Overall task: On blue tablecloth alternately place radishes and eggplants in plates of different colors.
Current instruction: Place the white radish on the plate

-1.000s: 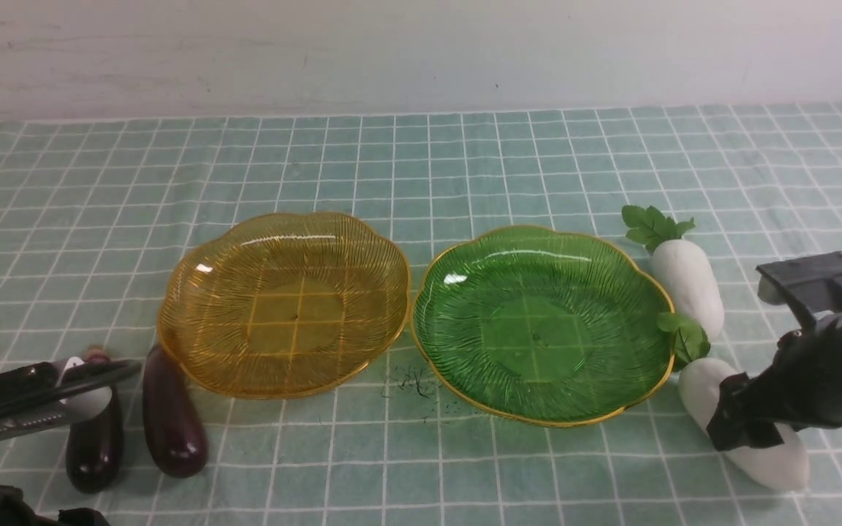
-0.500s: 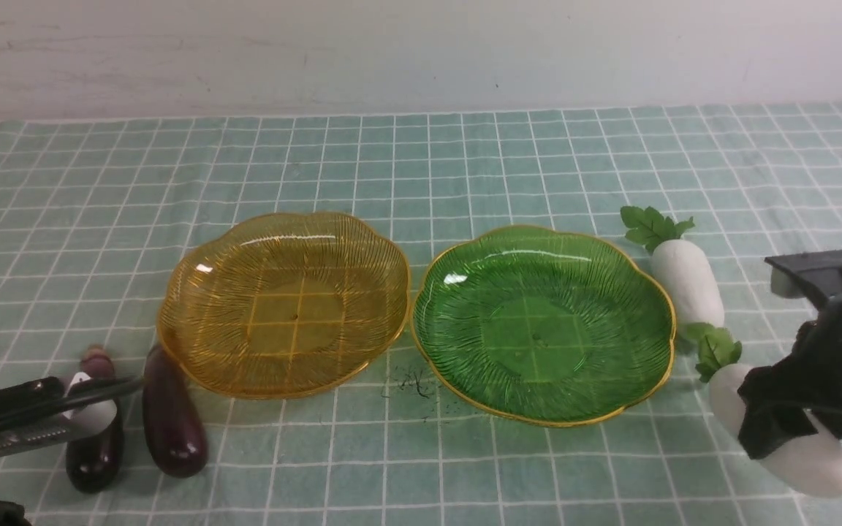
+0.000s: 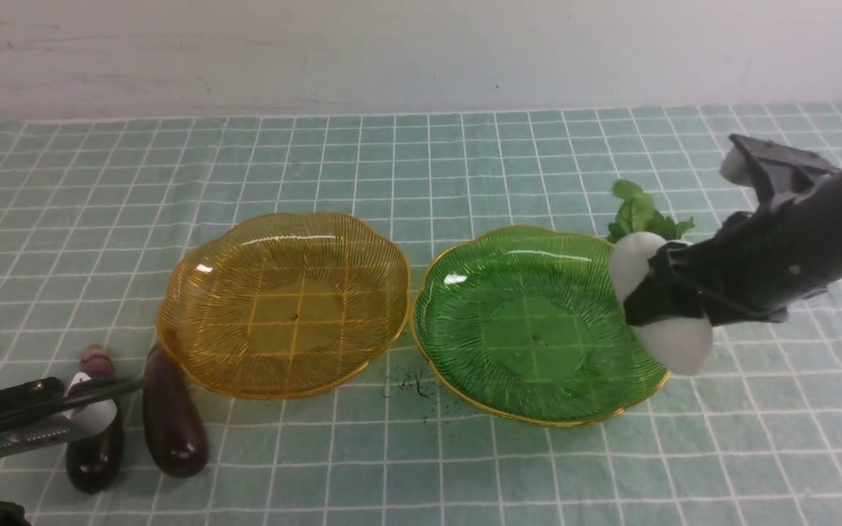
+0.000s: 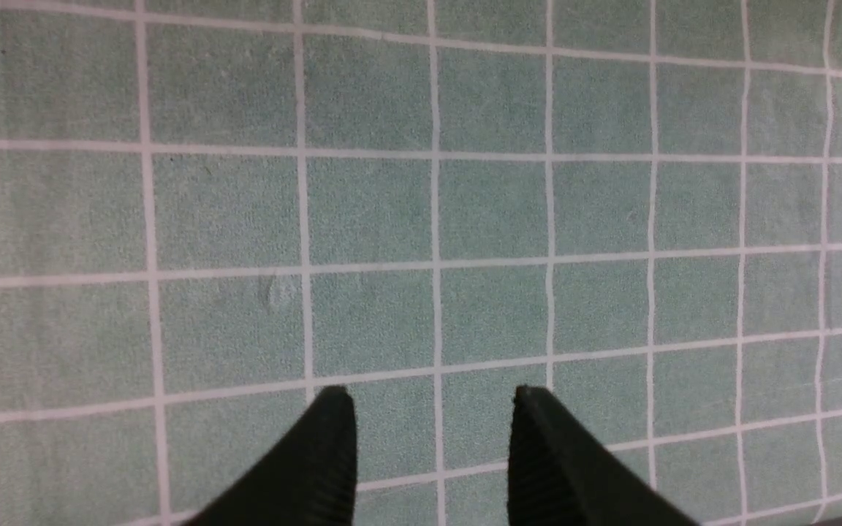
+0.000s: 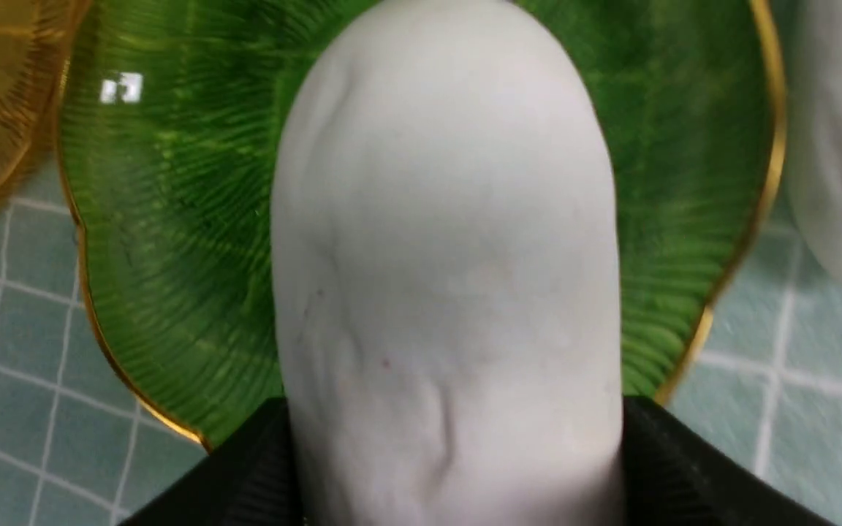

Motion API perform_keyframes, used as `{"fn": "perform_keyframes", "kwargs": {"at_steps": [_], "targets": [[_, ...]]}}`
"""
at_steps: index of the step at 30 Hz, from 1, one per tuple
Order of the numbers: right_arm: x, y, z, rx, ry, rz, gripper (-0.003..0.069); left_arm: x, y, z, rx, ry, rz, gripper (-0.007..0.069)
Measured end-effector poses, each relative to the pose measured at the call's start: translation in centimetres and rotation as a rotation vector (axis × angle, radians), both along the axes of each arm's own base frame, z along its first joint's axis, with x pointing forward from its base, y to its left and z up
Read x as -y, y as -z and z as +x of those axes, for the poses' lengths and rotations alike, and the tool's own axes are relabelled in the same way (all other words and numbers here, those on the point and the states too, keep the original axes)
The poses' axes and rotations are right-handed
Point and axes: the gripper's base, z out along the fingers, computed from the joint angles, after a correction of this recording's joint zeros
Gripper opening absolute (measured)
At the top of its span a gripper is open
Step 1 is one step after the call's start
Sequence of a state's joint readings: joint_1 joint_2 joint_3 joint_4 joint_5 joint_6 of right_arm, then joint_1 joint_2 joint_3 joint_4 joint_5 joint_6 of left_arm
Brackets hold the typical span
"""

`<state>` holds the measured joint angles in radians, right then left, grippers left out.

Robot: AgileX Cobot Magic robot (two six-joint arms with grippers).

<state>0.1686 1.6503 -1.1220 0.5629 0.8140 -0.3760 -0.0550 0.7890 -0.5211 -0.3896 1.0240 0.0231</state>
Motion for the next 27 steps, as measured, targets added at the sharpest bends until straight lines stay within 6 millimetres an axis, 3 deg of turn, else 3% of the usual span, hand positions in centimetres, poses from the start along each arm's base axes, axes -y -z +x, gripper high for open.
{"fn": "perform_keyframes", "kwargs": {"at_steps": [8,10,14,17,24,27], "targets": [[-3.1,3.2,1.7,0.109,-0.091,-0.066,0.0487,0.0,0.0,0.0,0.002,-0.001,0.000,0.0269],[-3.1,3.8,2.0,0.111,-0.082,-0.073,0.0515,0.0,0.0,0.0,0.003,-0.001,0.000,0.0269],[-3.1,4.1,2.2,0.112,-0.081,-0.080,0.0643,0.0,0.0,0.0,0.003,-0.001,0.000,0.0269],[-3.0,3.6,2.3,0.135,-0.079,-0.084,0.0679,0.0,0.0,0.0,0.003,-0.001,0.000,0.0269],[0.1,0.9,4.2,0.232,0.015,-0.101,0.0688,0.0,0.0,0.0,0.003,-0.001,0.000,0.0269],[3.2,0.8,5.4,0.252,0.153,-0.097,0.0673,0.0,0.0,0.0,0.002,-0.001,0.000,0.0269]]}}
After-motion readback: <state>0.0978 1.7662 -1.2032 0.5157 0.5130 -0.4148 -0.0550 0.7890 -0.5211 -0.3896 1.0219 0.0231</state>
